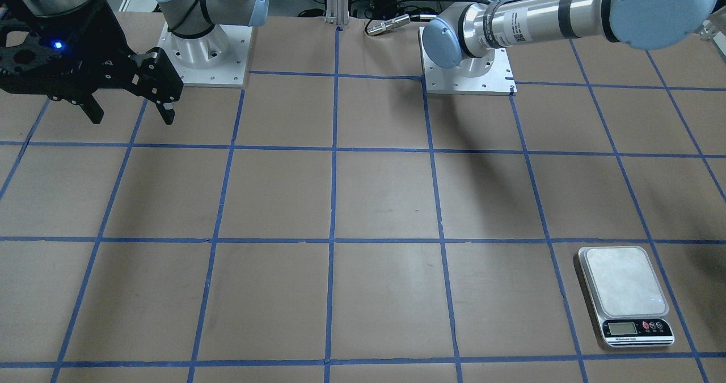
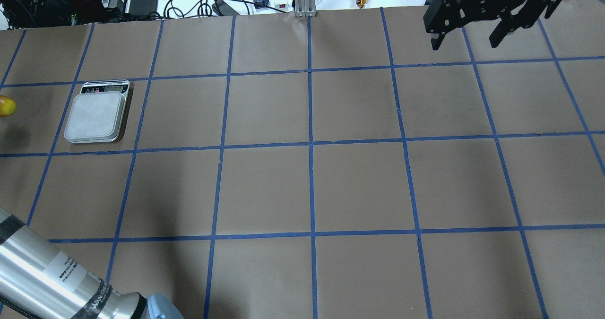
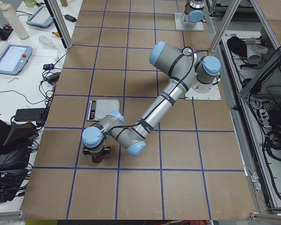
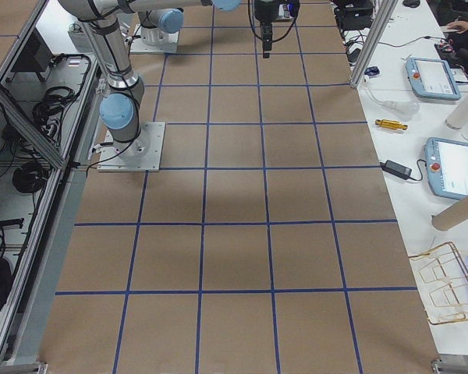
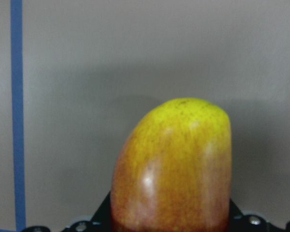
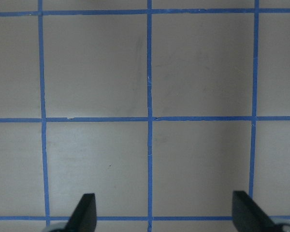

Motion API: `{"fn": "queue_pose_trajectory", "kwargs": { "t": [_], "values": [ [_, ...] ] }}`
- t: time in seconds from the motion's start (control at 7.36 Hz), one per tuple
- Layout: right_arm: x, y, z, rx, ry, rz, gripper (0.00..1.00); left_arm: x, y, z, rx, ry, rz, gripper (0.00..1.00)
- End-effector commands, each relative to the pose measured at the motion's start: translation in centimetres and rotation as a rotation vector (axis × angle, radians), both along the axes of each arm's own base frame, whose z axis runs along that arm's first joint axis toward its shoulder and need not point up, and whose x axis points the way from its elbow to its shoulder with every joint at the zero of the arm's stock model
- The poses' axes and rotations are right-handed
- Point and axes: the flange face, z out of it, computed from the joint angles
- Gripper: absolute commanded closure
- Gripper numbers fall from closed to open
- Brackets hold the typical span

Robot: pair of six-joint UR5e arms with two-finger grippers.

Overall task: Weigh mango
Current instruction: 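Lift the mango with the left gripper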

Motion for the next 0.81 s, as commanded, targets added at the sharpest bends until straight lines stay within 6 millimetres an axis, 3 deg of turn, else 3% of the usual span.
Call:
{"fn": "queue_pose_trajectory", "kwargs": {
  "t": [0.0,0.27,0.68],
  "values": [
    [0.0,0.0,0.0,0.001,-0.001,0.0,0.0,-5.5,0.1,2.7,0.002,0.008,0.021,1.0],
    [0.0,0.0,0.0,0.001,-0.001,0.0,0.0,-12.3,-0.9,3.6,0.015,0.024,0.047,1.0],
    [0.0,0.0,0.0,-0.001,-0.001,0.0,0.0,-19.6,-1.7,1.8,-0.017,0.007,0.055,1.0]
  ]
}}
